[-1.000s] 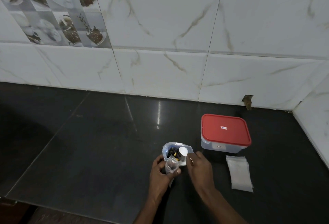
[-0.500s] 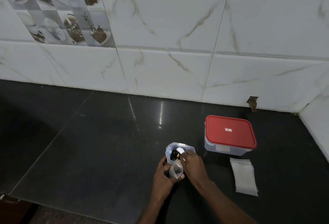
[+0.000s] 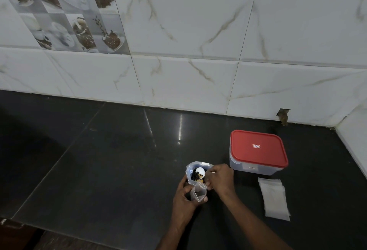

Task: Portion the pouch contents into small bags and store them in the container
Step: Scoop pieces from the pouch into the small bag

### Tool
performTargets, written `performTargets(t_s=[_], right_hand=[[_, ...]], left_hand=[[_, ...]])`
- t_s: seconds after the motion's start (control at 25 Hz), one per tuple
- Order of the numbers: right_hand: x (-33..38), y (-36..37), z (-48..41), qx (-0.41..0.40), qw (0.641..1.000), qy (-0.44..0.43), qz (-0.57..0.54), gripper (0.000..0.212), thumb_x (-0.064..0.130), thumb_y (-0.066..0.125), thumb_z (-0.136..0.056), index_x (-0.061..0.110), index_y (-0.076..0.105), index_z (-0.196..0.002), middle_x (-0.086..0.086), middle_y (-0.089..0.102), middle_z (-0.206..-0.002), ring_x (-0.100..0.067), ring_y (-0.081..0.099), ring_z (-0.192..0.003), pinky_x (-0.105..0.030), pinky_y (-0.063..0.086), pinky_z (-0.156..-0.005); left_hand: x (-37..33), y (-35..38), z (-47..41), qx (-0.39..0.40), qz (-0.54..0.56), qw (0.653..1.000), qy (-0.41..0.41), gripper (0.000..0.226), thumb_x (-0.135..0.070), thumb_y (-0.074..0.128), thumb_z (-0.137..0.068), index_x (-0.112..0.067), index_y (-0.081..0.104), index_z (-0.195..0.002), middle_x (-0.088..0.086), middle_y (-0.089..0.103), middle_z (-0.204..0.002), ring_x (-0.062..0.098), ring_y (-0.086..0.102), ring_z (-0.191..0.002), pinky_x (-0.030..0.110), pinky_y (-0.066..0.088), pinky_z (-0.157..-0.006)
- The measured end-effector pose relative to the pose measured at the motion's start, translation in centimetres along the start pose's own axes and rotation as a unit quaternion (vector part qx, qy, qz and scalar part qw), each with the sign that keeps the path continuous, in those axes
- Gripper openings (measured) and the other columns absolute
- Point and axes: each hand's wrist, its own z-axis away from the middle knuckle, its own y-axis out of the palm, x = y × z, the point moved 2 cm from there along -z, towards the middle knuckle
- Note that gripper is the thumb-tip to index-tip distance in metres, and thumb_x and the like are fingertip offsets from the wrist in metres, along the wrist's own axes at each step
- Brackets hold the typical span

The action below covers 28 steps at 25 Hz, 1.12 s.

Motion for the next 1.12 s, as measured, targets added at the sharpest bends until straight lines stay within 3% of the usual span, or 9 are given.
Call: performTargets(t_s=[0.16,0.4,0.48,0.64,0.76,0.84,0.92,1.0,1.12], right_hand=[[-0.2,0.4,0.1,-0.012,0.998,0.031,-0.055,0.025,-0.006,0.057,-0.078,0.005,0.070,-0.060,-0.014,0.065,-0.048,-0.023,0.065,-0.042,-0.033,0.057,-0.048],[0.3,-1.4,1.2,-0.030,0.980,0.070,-0.183,0.010,-0.010,0.061,-0.079,-0.008,0.070,-0.074,-0.020,0.065,-0.054,-0.022,0.060,-0.041,-0.029,0.053,-0.047],[0.6,-2.4,1.8,-0.035,0.977,0.060,-0.204,0.012,-0.010,0.062,-0.080,-0.007,0.069,-0.072,-0.020,0.064,-0.054,-0.024,0.059,-0.043,-0.029,0.052,-0.046],[1.5,-4.2,4.1,-0.046,0.980,-0.033,-0.189,0.016,-0.003,0.063,-0.082,0.002,0.072,-0.071,-0.015,0.064,-0.051,-0.023,0.058,-0.040,-0.030,0.051,-0.047],[0.6,-4.0,6.6,-0.079,0.980,-0.167,-0.070,0.012,0.006,0.066,-0.086,0.012,0.074,-0.078,-0.002,0.066,-0.059,-0.012,0.060,-0.044,-0.027,0.053,-0.047],[-0.8,-2.9,7.9,-0.106,0.938,-0.317,0.088,0.011,0.013,0.063,-0.088,0.017,0.073,-0.089,0.002,0.066,-0.075,-0.008,0.061,-0.055,-0.026,0.052,-0.051],[-2.6,-1.5,8.6,-0.114,0.858,-0.448,0.224,0.019,0.014,0.056,-0.091,0.014,0.073,-0.099,-0.001,0.066,-0.083,-0.011,0.059,-0.061,-0.024,0.048,-0.050],[-3.4,-1.2,8.9,-0.150,0.803,-0.509,0.270,0.028,0.009,0.046,-0.097,0.007,0.074,-0.103,-0.004,0.067,-0.083,-0.012,0.057,-0.063,-0.024,0.044,-0.051],[-3.7,-1.2,9.0,-0.189,0.782,-0.526,0.277,0.031,0.008,0.044,-0.099,0.003,0.074,-0.104,-0.007,0.070,-0.089,-0.014,0.061,-0.067,-0.024,0.046,-0.054]], left_hand=[[-0.1,0.0,0.2,-0.007,-0.020,1.000,-0.009,0.038,-0.019,0.088,-0.059,-0.035,0.081,-0.092,-0.005,0.055,-0.146,-0.001,0.062,-0.121,0.018,0.053,-0.094],[-0.5,0.1,0.0,-0.006,-0.022,1.000,-0.011,0.052,0.001,0.088,-0.064,-0.044,0.080,-0.088,-0.004,0.054,-0.143,-0.010,0.060,-0.115,0.008,0.049,-0.087],[-0.4,0.0,0.1,-0.008,-0.025,1.000,-0.005,0.042,-0.010,0.090,-0.061,-0.040,0.081,-0.090,-0.004,0.055,-0.142,-0.007,0.060,-0.118,0.011,0.051,-0.090],[0.2,0.0,0.0,-0.013,-0.020,0.999,-0.039,0.044,-0.030,0.091,-0.058,-0.031,0.080,-0.101,-0.005,0.055,-0.142,0.015,0.063,-0.124,0.044,0.054,-0.102],[-0.2,0.1,0.1,-0.025,-0.016,0.998,-0.050,0.041,-0.036,0.092,-0.057,-0.036,0.080,-0.096,-0.009,0.056,-0.140,0.012,0.064,-0.120,0.045,0.055,-0.101],[-0.6,0.2,0.2,-0.031,-0.011,0.998,-0.055,0.039,-0.032,0.092,-0.060,-0.043,0.078,-0.095,-0.009,0.057,-0.138,0.011,0.066,-0.117,0.043,0.056,-0.099],[-0.8,0.3,0.3,-0.041,-0.009,0.997,-0.058,0.040,-0.032,0.091,-0.063,-0.050,0.076,-0.095,-0.007,0.058,-0.138,0.010,0.066,-0.116,0.041,0.056,-0.099],[-1.0,0.4,0.3,-0.046,-0.008,0.997,-0.053,0.037,-0.042,0.089,-0.060,-0.046,0.078,-0.094,-0.006,0.056,-0.140,0.010,0.065,-0.117,0.042,0.055,-0.100],[-0.7,0.3,0.3,-0.047,-0.009,0.997,-0.065,0.042,-0.050,0.090,-0.054,-0.038,0.080,-0.093,-0.005,0.054,-0.141,0.009,0.064,-0.118,0.041,0.055,-0.100]])
